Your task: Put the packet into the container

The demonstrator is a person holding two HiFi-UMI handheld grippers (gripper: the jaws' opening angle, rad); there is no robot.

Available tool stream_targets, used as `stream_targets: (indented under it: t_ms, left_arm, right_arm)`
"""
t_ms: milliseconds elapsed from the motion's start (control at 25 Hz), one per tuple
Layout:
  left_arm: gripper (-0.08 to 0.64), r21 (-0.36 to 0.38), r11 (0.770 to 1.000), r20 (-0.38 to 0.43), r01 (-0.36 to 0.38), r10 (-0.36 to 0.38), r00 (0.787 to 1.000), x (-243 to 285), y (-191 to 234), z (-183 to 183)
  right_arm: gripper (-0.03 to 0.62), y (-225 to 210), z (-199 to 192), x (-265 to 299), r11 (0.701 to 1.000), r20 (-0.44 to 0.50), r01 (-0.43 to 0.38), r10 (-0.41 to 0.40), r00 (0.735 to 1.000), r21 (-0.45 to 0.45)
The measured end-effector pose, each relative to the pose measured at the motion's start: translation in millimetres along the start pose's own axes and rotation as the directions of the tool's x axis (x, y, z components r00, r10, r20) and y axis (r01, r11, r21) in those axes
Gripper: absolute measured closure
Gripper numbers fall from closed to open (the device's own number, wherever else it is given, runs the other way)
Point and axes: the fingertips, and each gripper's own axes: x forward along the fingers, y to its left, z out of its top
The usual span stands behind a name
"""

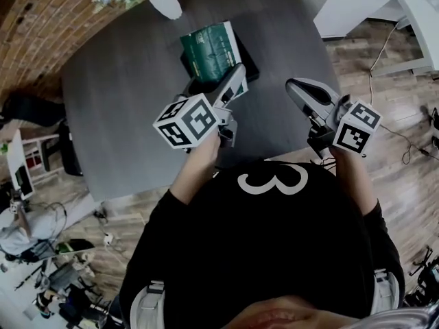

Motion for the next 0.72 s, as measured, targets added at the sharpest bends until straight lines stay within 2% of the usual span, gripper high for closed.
stream_targets:
  t_ms: [280,560,720]
  left_arm:
    - [0.081,0.029,0.991,-0.052,-0.129,0.131,0.990,36,33,-19]
    - [0.081,0.053,0.966,-0.097,-0.254,0.258,0.961,58,61,-36]
    - [0.081,0.031,0.946,-0.107,-0.322,0.324,0.940,64,72,-41]
  right_arm:
    - [0.591,-26,-3,-6,0.999,0.028,0.013,-0.015,1.000,0.043]
    - [0.591,-33,-14,-13,0.997,0.075,0.000,-0.006,0.997,0.077]
    - [0.591,-36,-21,-24,0.995,0.076,0.008,-0.016,0.997,0.094]
